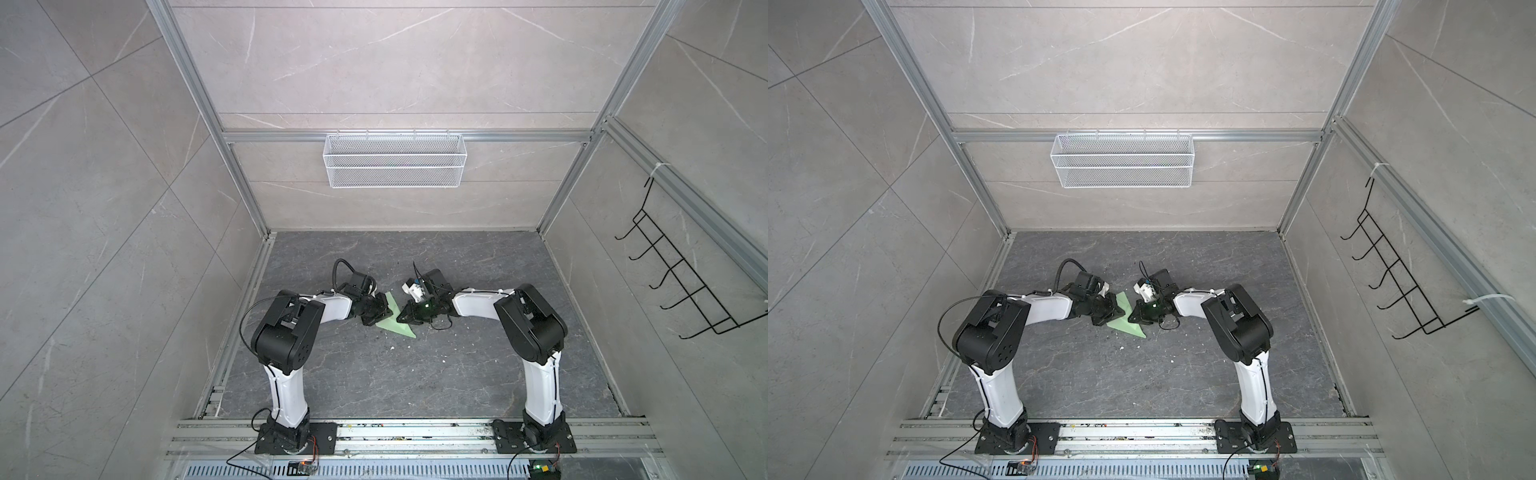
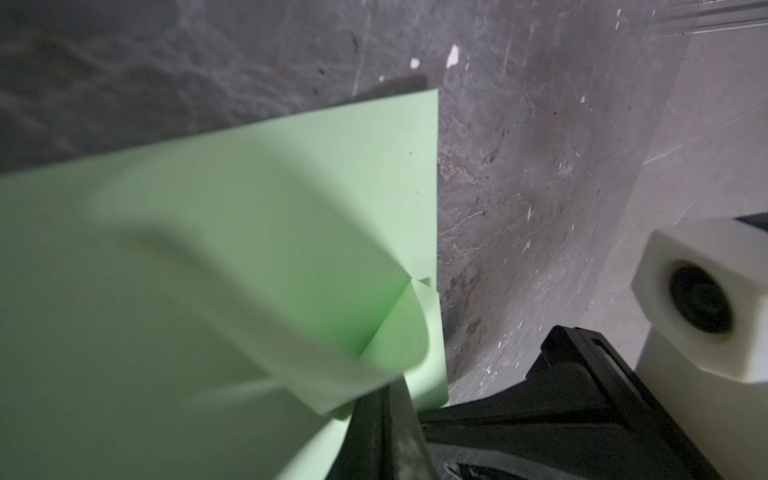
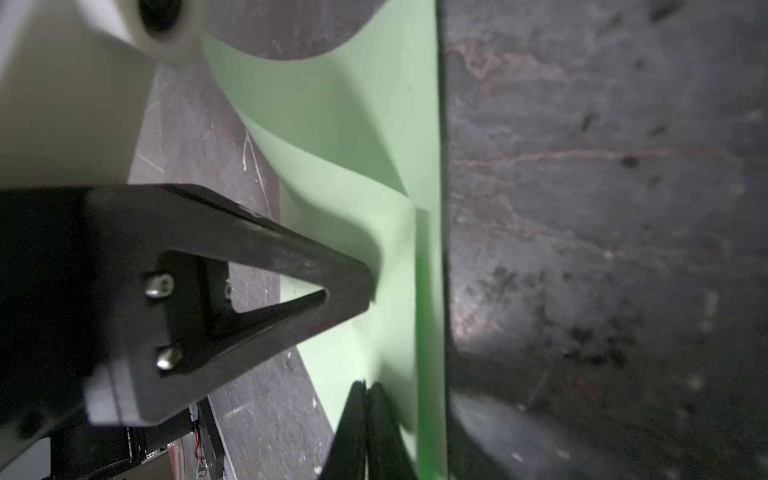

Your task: Fold a paper plane with a square sheet of paper (pick it up from the middle)

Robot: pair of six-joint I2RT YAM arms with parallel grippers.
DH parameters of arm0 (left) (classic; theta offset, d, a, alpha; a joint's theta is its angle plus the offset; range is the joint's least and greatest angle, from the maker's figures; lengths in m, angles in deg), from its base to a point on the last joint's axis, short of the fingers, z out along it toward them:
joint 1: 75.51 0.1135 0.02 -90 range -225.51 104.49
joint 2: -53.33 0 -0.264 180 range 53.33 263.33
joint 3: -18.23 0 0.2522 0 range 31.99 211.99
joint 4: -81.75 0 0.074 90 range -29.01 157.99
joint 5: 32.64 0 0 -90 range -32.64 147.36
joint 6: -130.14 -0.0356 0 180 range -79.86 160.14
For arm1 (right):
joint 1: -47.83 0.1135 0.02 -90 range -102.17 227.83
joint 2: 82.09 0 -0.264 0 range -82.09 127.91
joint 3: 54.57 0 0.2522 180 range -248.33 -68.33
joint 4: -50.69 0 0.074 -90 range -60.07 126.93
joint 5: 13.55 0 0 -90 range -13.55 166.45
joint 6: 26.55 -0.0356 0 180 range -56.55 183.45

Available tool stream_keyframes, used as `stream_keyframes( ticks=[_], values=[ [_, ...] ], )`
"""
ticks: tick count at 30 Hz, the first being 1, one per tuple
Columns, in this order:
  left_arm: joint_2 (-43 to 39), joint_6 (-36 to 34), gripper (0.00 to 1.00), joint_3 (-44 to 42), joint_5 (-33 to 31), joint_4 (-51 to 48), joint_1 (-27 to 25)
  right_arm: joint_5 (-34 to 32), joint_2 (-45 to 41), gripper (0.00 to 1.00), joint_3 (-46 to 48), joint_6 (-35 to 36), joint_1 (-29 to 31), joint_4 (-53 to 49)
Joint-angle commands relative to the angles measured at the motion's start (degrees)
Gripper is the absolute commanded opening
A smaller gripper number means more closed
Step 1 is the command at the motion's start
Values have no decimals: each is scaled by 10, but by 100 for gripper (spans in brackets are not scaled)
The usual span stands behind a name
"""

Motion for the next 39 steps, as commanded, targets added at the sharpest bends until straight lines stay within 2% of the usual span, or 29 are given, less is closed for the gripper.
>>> stream_keyframes(
  ticks=[1, 14, 22, 31, 39],
  values=[
    [24, 2, 0, -15, -65, -71, -2, -2, 0, 7, 18, -6, 3, -15],
    [33, 9, 0, -16, -76, -83, -1, -12, -60, 8, 122, 6, -16, -19],
    [32, 7, 0, -15, -79, -87, -2, -12, -73, 8, 139, 14, -19, -31],
    [31, 4, 0, -12, -81, -93, -2, -29, -98, 7, 164, 60, -18, -86],
    [26, -5, 0, -9, -76, -94, -2, -69, -175, 7, 151, 81, -10, -78]
  ],
)
